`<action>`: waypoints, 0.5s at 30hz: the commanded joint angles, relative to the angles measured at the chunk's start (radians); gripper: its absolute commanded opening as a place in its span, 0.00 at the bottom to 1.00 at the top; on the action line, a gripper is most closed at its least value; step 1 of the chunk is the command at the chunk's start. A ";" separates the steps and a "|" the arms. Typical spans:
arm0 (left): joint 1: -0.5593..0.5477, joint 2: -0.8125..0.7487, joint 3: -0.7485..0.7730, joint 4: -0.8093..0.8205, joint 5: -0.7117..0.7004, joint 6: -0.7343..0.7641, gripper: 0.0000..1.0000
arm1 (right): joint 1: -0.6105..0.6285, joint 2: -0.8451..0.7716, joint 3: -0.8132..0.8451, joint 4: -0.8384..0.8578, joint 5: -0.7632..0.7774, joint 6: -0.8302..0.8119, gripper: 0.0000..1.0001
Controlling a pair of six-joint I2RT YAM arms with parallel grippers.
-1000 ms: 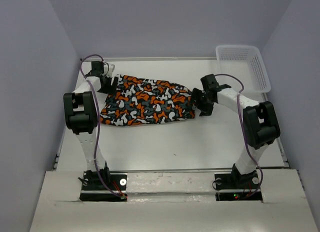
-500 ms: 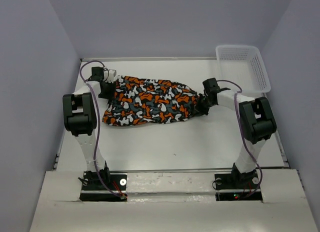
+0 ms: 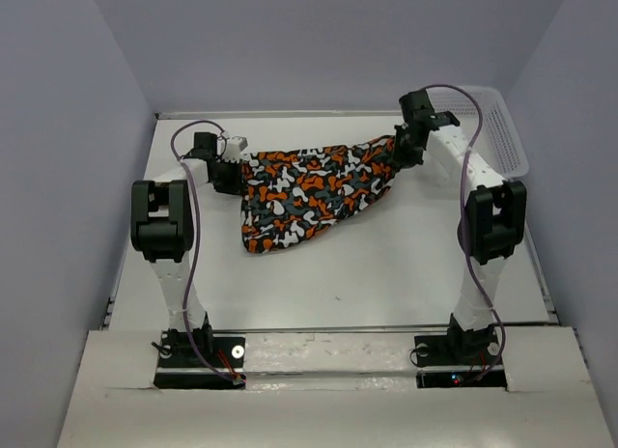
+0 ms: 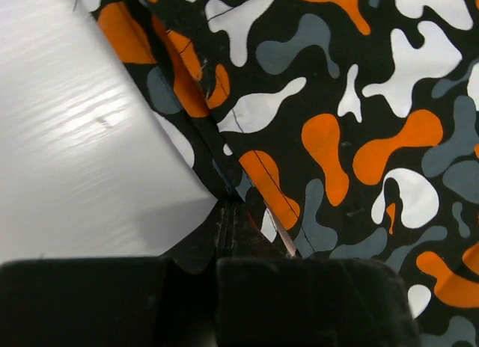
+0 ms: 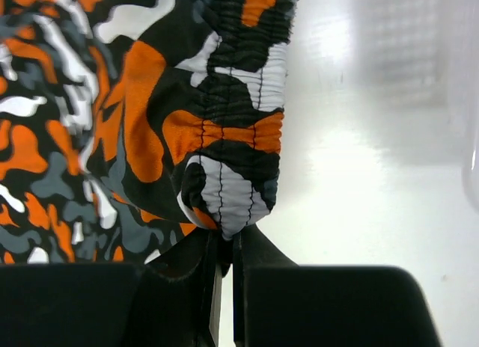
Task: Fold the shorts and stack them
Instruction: Fold the shorts at the center of the board.
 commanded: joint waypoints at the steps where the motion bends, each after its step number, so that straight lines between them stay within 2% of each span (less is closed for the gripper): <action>1: -0.030 0.004 -0.032 -0.044 0.070 -0.027 0.00 | 0.116 0.084 0.281 -0.202 0.189 -0.159 0.01; 4: -0.030 0.007 -0.032 -0.035 0.059 -0.027 0.00 | 0.251 0.188 0.496 -0.285 0.237 -0.256 0.01; 6: -0.030 0.010 -0.036 -0.028 0.062 -0.029 0.00 | 0.338 0.222 0.527 -0.276 0.239 -0.296 0.01; 8: -0.030 0.020 -0.036 -0.025 0.062 -0.030 0.00 | 0.389 0.227 0.522 -0.210 0.152 -0.329 0.01; 13: -0.030 0.023 -0.033 -0.016 0.059 -0.030 0.00 | 0.564 0.306 0.611 -0.103 0.064 -0.437 0.01; 15: -0.030 0.024 -0.027 -0.015 0.062 -0.029 0.00 | 0.607 0.338 0.628 -0.032 -0.079 -0.432 0.01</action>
